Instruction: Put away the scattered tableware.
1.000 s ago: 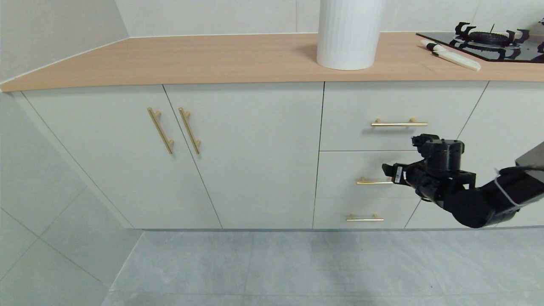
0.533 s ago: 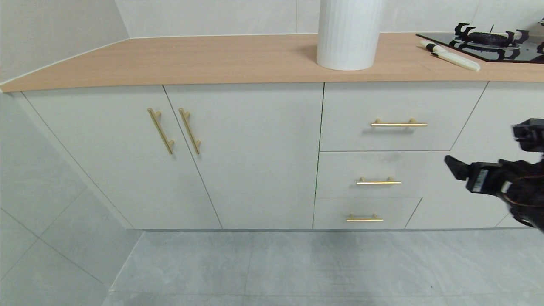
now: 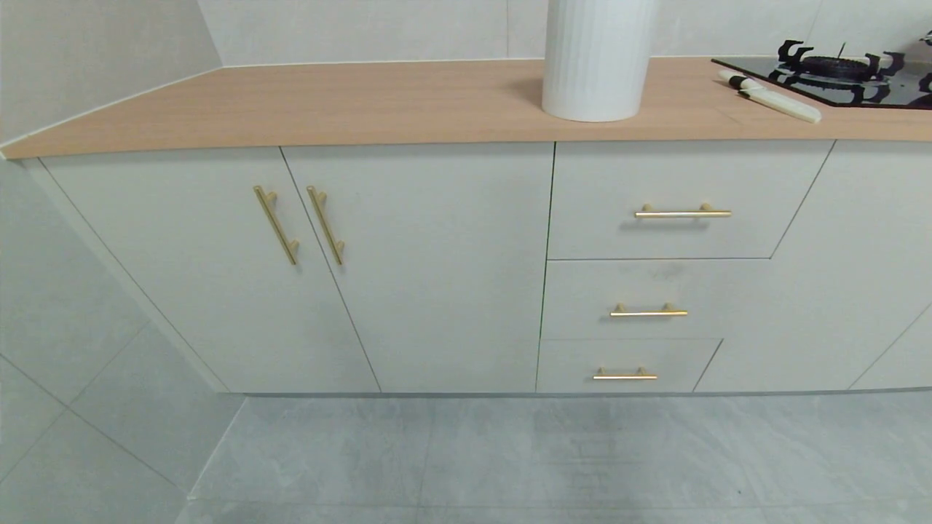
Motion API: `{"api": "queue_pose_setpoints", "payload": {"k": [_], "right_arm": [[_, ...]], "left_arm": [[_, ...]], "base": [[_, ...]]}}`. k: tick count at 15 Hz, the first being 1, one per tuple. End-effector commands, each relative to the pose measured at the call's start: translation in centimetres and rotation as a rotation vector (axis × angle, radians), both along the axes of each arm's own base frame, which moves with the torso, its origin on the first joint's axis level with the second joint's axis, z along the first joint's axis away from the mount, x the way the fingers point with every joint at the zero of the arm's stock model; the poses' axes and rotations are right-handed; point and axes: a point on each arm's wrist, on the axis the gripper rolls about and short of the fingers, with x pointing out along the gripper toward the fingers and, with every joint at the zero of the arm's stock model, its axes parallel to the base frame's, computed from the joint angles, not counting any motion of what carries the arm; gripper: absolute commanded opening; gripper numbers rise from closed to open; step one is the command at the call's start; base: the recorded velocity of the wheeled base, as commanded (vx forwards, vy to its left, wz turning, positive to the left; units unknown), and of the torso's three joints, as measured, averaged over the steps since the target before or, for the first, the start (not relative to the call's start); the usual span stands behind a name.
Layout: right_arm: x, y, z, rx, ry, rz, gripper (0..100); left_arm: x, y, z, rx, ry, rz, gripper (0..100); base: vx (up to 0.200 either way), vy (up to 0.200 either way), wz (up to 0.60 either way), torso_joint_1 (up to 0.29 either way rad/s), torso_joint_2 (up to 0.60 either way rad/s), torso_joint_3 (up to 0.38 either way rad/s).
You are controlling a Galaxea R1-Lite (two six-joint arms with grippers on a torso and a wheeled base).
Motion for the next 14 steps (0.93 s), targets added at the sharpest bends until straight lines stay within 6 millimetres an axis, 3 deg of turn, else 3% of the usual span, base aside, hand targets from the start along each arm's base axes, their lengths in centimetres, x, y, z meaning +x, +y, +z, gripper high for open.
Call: {"api": "queue_pose_setpoints", "payload": {"k": [1, 4, 7, 8, 12, 14], "right_arm": [[-6.7, -0.7, 0.0, -0.003, -0.193, -0.057, 100], [-9.5, -0.9, -2.5, -0.002, -0.204, -0.065, 100], [-9.8, -0.7, -3.9, 0.063, -0.204, -0.104, 100], [-10.1, -0.5, -5.2, 0.065, -0.216, -0.108, 100], [-8.7, -0.5, -7.9, 0.126, -0.151, -0.080, 100], [-7.3, -0.2, -10.6, 0.130, -0.076, 0.028, 100]], "left_arm": [[0.0, 0.0, 0.0, 0.000, 0.000, 0.001, 100], [0.0, 0.0, 0.0, 0.000, 0.000, 0.001, 100], [0.0, 0.0, 0.0, 0.000, 0.000, 0.001, 100], [0.0, 0.0, 0.0, 0.000, 0.000, 0.001, 100], [0.0, 0.0, 0.0, 0.000, 0.000, 0.001, 100], [0.0, 0.0, 0.0, 0.000, 0.000, 0.001, 100]], "base": [[0.000, 0.000, 0.00, 0.000, 0.00, 0.000], [0.000, 0.000, 0.00, 0.000, 0.00, 0.000], [0.000, 0.000, 0.00, 0.000, 0.00, 0.000], [0.000, 0.000, 0.00, 0.000, 0.00, 0.000], [0.000, 0.000, 0.00, 0.000, 0.00, 0.000], [0.000, 0.000, 0.00, 0.000, 0.00, 0.000]]}}
